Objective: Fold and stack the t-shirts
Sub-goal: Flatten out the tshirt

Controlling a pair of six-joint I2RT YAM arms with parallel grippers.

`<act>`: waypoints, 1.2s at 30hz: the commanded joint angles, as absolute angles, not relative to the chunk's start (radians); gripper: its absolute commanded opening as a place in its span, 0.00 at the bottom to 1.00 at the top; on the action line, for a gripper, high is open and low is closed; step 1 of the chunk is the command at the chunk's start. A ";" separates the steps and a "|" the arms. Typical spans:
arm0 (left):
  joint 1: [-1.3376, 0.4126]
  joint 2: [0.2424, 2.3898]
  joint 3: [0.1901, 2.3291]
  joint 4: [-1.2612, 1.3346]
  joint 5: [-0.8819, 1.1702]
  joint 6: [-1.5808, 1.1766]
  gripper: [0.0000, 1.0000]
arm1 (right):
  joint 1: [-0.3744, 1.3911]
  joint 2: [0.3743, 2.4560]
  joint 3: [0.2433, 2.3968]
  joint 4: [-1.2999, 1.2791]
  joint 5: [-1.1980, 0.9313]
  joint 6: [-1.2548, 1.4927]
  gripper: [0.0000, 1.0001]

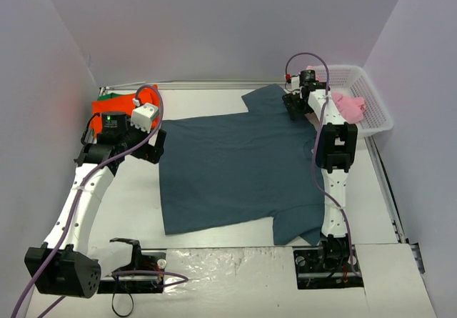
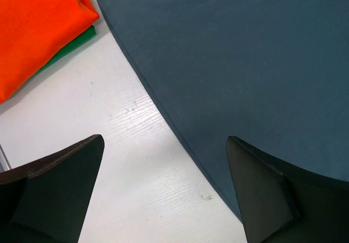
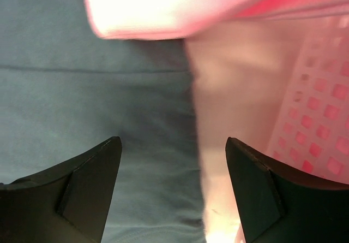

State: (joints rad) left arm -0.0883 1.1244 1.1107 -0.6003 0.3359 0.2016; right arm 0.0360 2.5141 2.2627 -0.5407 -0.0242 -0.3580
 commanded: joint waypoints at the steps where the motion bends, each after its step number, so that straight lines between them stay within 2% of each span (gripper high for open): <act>1: -0.078 1.095 1.108 -0.581 0.354 0.199 0.94 | 0.005 2.396 2.211 -0.549 -0.069 -0.339 0.73; 13: -0.068 1.074 1.114 -0.589 0.367 0.193 0.94 | 0.005 2.313 2.118 -0.584 -0.179 -0.333 0.73; 24: -0.058 1.066 1.112 -0.589 0.382 0.190 0.94 | 0.005 2.319 2.167 -0.676 -0.317 -0.336 0.72; 36: -0.049 1.039 1.100 -0.588 0.390 0.190 0.94 | 0.005 2.355 2.270 -0.796 -0.469 -0.347 0.75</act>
